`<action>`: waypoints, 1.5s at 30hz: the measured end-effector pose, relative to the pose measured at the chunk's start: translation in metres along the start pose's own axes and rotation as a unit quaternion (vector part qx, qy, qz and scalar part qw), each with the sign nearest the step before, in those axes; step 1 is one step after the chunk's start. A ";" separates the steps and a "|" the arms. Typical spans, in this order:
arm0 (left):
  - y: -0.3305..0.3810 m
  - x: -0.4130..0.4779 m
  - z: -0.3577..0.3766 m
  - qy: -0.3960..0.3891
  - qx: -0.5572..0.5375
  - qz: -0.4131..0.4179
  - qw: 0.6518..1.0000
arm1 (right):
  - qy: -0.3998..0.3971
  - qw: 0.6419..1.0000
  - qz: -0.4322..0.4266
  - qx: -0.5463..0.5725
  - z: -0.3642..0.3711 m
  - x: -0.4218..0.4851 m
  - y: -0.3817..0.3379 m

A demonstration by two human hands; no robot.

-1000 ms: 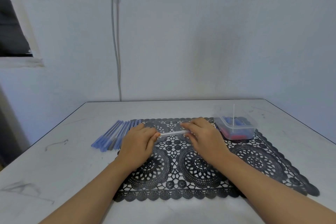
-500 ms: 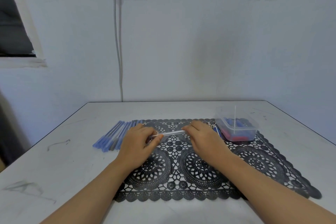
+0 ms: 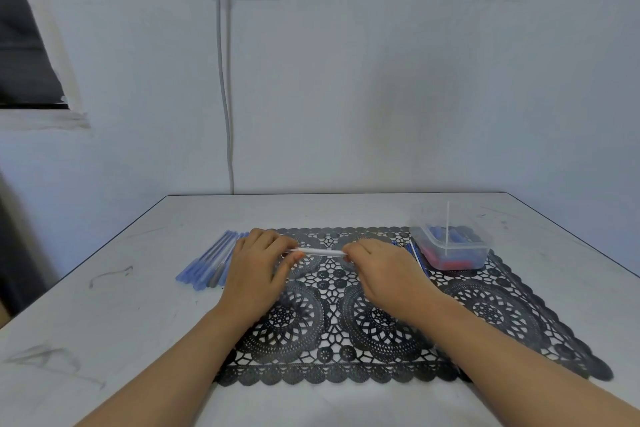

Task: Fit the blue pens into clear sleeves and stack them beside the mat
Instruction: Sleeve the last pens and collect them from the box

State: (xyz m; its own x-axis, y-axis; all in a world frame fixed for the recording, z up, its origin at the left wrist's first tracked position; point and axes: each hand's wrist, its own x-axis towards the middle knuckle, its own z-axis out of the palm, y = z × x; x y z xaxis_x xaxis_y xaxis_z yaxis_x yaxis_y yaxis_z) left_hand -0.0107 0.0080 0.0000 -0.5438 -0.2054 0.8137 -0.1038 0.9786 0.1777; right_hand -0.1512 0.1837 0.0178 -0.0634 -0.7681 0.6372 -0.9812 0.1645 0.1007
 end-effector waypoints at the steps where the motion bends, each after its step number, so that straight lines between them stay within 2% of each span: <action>1: -0.001 0.000 0.000 0.001 -0.004 0.002 1.000 | 0.001 1.000 0.000 0.002 -0.001 0.000 0.000; 17: -0.006 0.001 0.001 0.001 -0.032 0.013 0.999 | 0.032 0.997 -0.041 0.048 -0.013 -0.001 0.000; 26: -0.004 0.000 0.000 0.002 -0.046 -0.006 0.999 | 0.059 0.991 0.040 0.112 -0.013 -0.001 0.000; 33: -0.008 -0.001 0.001 0.001 -0.053 -0.038 0.998 | 0.148 0.965 0.121 0.179 -0.022 -0.005 0.002; 38: -0.010 -0.001 0.001 0.005 -0.050 -0.048 0.998 | 0.118 0.963 0.178 0.165 -0.009 -0.005 0.010; 42: -0.011 -0.001 0.002 0.015 -0.043 -0.056 0.997 | 0.108 0.934 0.236 0.244 -0.005 -0.001 0.011; 45: -0.012 -0.001 0.001 0.021 -0.041 -0.059 0.997 | 0.086 0.929 0.234 0.274 -0.007 -0.002 0.012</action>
State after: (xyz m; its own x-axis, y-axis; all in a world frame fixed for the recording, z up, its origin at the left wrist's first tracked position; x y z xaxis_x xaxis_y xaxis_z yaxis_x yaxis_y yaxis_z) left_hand -0.0103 -0.0030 -0.0036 -0.4970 -0.3212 0.8061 -0.0957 0.9436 0.3170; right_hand -0.1611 0.1914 0.0235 -0.5225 -0.5740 0.6305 -0.8017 0.0790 -0.5924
